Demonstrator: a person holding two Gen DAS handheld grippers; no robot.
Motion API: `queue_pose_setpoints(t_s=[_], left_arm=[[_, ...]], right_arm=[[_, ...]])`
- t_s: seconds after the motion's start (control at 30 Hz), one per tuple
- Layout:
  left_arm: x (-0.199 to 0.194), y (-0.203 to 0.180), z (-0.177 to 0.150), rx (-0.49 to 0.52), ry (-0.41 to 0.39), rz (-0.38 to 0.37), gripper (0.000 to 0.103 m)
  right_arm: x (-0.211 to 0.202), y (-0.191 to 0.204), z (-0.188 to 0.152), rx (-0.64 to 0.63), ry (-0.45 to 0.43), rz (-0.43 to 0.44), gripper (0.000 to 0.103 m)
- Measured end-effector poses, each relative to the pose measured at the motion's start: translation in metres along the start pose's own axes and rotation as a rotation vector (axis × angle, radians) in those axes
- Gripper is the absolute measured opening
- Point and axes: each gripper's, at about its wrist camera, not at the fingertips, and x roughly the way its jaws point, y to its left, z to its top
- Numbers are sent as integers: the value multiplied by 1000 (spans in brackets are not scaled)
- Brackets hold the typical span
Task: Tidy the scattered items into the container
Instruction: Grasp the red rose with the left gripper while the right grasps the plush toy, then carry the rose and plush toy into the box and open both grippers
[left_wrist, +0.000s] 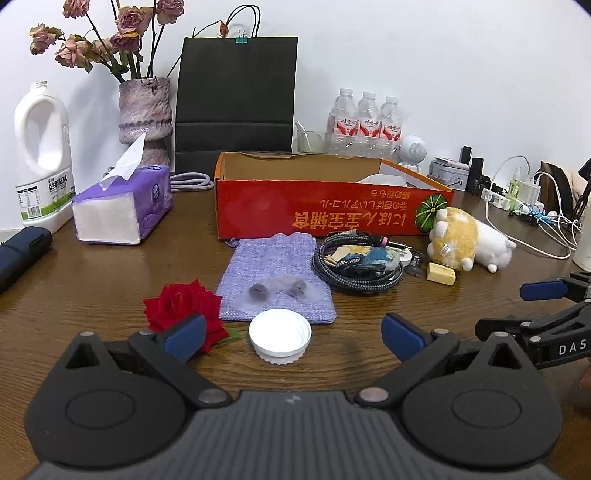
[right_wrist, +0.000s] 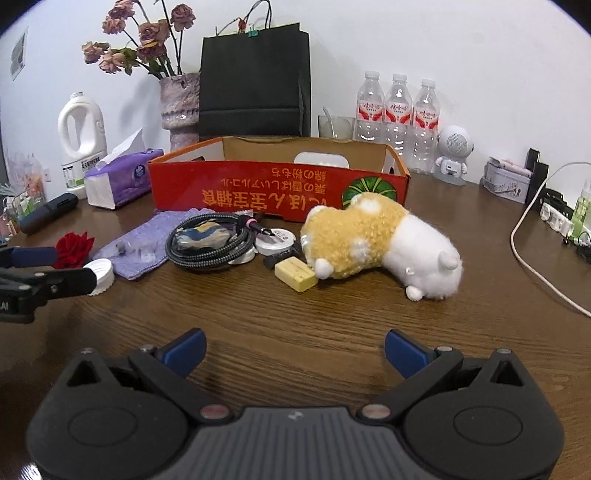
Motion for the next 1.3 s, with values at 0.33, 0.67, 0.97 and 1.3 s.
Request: queue_pose_setpoints(t_s=[0.33, 0.67, 0.97, 1.3], left_arm=[[-12, 14, 0, -56, -58, 26, 103], [12, 60, 12, -128, 34, 136, 103], [41, 61, 15, -84, 106, 125, 90], [40, 62, 14, -104, 83, 56, 47]], right_arm=[[-1, -11, 1, 38, -18, -25, 103], [22, -67, 23, 4, -29, -187, 103], [73, -82, 53, -97, 10, -151, 103], [72, -68, 52, -173, -8, -85, 57]])
